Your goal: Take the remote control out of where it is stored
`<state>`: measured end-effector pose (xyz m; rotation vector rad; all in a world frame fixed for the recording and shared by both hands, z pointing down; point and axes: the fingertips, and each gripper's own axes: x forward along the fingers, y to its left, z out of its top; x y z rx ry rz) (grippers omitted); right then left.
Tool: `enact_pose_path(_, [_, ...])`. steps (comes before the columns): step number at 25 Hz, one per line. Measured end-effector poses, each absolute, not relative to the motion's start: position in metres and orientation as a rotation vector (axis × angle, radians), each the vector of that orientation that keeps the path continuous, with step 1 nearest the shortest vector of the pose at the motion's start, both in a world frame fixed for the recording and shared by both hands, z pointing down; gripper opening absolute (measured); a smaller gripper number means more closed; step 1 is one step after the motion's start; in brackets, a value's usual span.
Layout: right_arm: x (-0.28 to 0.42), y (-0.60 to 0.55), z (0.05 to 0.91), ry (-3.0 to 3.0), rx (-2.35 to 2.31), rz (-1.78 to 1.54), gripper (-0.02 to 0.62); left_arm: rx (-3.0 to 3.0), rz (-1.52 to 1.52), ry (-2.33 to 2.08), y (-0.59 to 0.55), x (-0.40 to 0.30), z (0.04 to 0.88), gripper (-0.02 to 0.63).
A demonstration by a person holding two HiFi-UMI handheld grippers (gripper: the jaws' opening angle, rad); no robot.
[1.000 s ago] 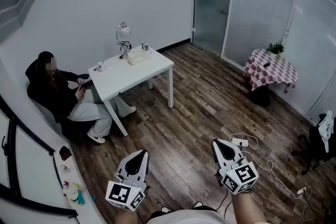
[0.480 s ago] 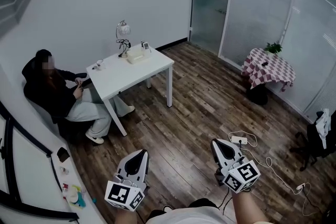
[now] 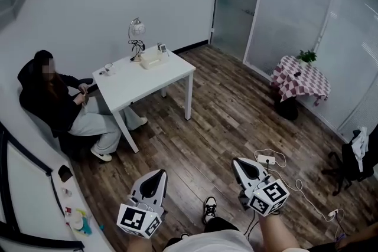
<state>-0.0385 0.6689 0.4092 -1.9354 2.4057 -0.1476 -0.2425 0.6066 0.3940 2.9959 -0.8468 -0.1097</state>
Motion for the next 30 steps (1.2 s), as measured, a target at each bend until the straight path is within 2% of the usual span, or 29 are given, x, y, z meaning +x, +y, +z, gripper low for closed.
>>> enact_pose_path(8, [-0.013,0.578,0.425,2.46,-1.853,-0.201,0.011,2.965,-0.067,-0.966,0.531,-0.225,0.396,0.008])
enact_pose_path(22, [0.151,0.455,0.442,2.419,-1.771,-0.313,0.011,2.927,0.024,-1.105,0.415,-0.08,0.382,0.008])
enact_pose_path(30, [0.19,0.404,0.466,2.433,-1.738,-0.382,0.011,2.876,0.041,-1.151,0.36,-0.044,0.396,0.008])
